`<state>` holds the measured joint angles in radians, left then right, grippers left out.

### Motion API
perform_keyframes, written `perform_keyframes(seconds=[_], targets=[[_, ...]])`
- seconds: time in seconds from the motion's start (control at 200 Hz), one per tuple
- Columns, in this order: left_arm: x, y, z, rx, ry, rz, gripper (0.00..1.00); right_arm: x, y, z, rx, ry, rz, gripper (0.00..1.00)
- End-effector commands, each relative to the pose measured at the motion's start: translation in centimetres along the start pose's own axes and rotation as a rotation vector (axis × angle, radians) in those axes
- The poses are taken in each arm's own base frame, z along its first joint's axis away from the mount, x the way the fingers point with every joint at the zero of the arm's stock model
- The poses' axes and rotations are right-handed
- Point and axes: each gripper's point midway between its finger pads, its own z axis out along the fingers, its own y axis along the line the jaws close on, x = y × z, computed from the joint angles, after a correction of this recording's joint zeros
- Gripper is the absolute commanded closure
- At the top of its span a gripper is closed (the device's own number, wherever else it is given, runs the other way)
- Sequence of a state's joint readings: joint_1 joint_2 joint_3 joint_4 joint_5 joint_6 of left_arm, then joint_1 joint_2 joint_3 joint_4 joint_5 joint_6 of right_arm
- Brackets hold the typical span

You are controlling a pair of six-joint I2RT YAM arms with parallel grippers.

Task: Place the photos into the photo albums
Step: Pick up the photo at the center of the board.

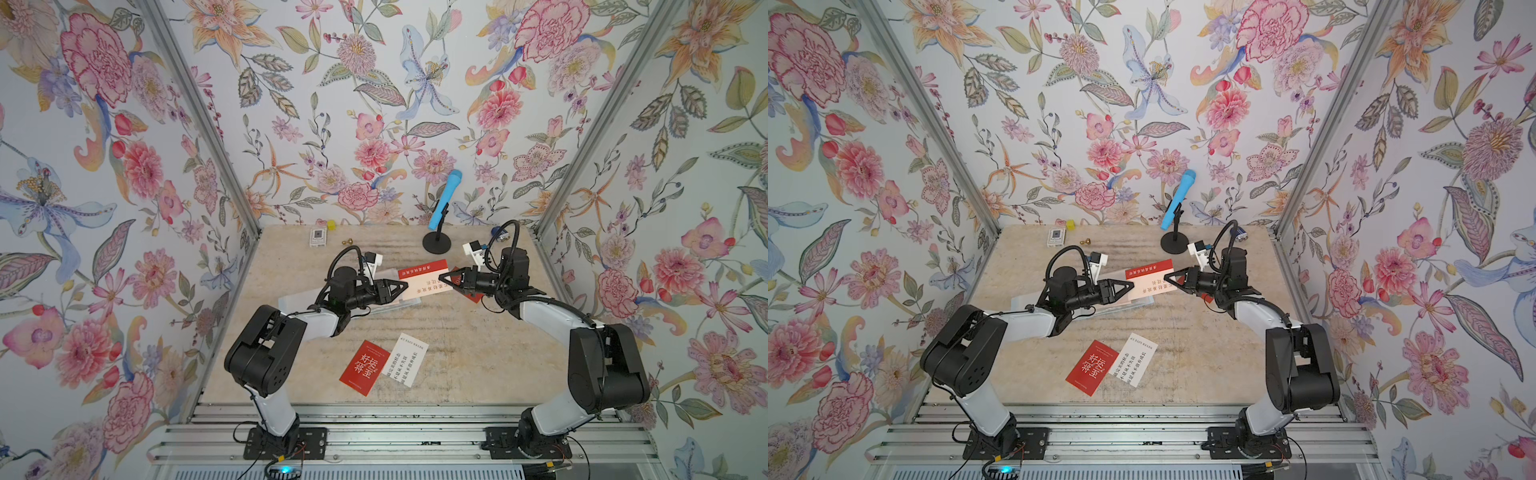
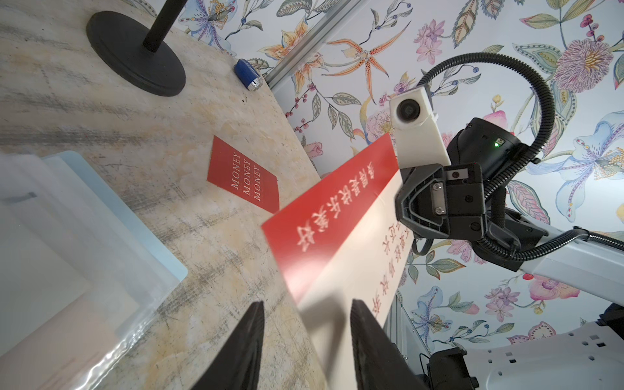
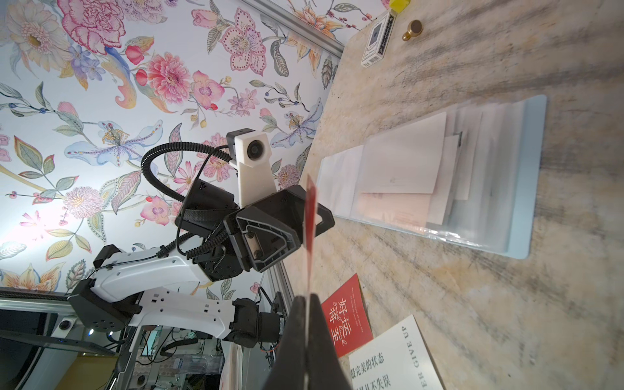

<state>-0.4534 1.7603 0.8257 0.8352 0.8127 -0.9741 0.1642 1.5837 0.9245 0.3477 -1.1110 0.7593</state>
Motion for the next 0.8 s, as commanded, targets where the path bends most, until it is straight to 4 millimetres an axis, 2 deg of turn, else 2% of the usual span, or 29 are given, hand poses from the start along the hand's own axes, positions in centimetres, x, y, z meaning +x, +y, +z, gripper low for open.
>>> perform_keyframes(seconds=[0.0,0.335,0.43,0.666,0.796], targets=[[-0.5,-0.4,-0.3,0.023,-0.006,0.003,0.55,-0.7,1.3,0.4,-0.048,0.008,-0.038,0.96],[-1.3,-1.3,-0.2,0.076,-0.029,-0.007,0.57,-0.8,0.9,1.0,-0.044,0.012,-0.031,0.96],[-1.1,-1.0,-0.1,0.071,-0.022,-0.009,0.58,-0.6,0.7,1.2,-0.041,0.013,-0.031,0.96],[-0.9,-1.2,-0.3,0.074,-0.020,-0.006,0.63,-0.1,-0.5,1.5,-0.024,0.016,-0.008,0.96],[-0.7,-0.9,-0.4,0.064,-0.016,-0.006,0.70,0.1,-1.2,1.6,-0.007,0.014,0.001,0.96]])
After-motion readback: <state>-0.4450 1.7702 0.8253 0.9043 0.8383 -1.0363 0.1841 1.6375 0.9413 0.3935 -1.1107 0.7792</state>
